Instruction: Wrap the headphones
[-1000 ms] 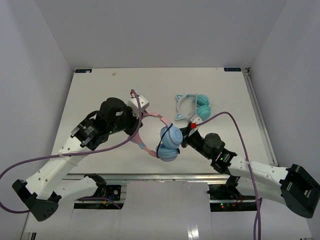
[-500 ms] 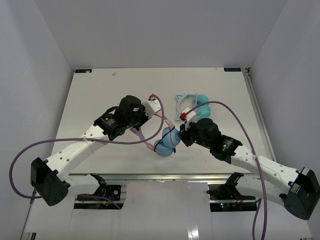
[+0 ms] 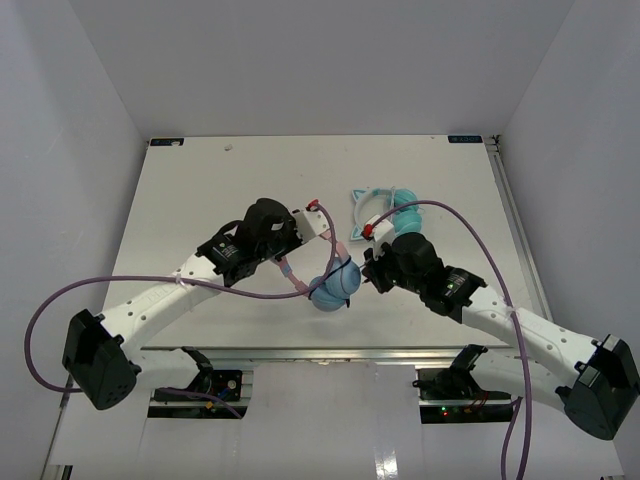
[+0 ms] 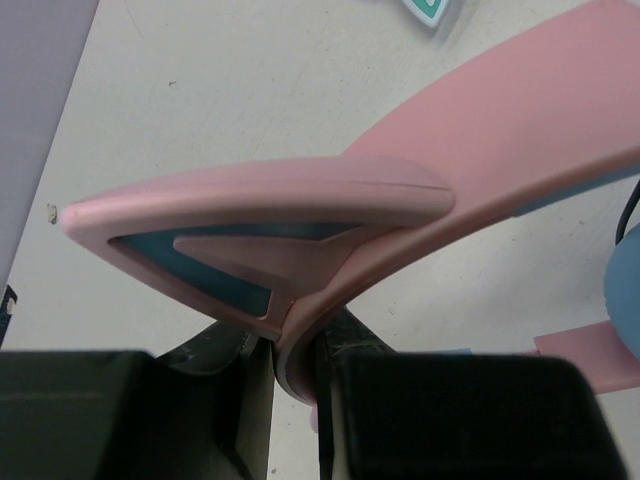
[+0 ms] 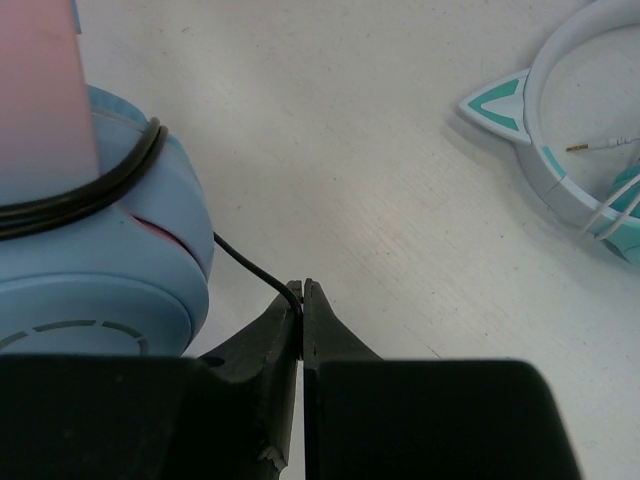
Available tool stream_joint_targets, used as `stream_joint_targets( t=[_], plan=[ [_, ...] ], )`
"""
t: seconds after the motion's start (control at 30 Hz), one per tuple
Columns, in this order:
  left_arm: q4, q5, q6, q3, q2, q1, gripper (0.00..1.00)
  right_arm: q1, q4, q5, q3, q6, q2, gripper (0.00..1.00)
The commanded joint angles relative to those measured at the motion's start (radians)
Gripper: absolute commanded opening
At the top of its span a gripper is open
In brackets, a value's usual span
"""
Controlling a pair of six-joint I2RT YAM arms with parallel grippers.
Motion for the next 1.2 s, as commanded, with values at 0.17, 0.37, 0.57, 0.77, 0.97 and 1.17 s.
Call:
stream_joint_targets(
  t=[0.17,0.37,0.57,0.77,0.97,1.17],
  plan=[
    [0.036,-0.120,0.277,-0.142,-0.092,-0.051,0.00,-0.121,0.021,-0.127,0.160,0.013,0.002,0.08],
    [0.156,-0.192,0.345,-0.204,-0.113,-0.053,0.00,-0.244,0.030,-0.423,0.209,0.102,0.081,0.08],
    [0.248,-0.253,0.378,-0.237,-0.065,-0.054,0.00,-0.316,0.029,-0.698,0.243,0.136,0.119,0.08],
    [0.278,-0.263,0.381,-0.245,-0.029,-0.053,0.00,-0.363,0.032,-0.876,0.254,0.160,0.116,0.08],
    [0.287,-0.277,0.381,-0.250,-0.015,-0.053,0.00,-0.371,0.043,-0.954,0.256,0.190,0.121,0.08],
    [0.288,-0.292,0.373,-0.246,-0.007,-0.053,0.00,-0.372,0.058,-0.954,0.239,0.210,0.126,0.09]
  ],
)
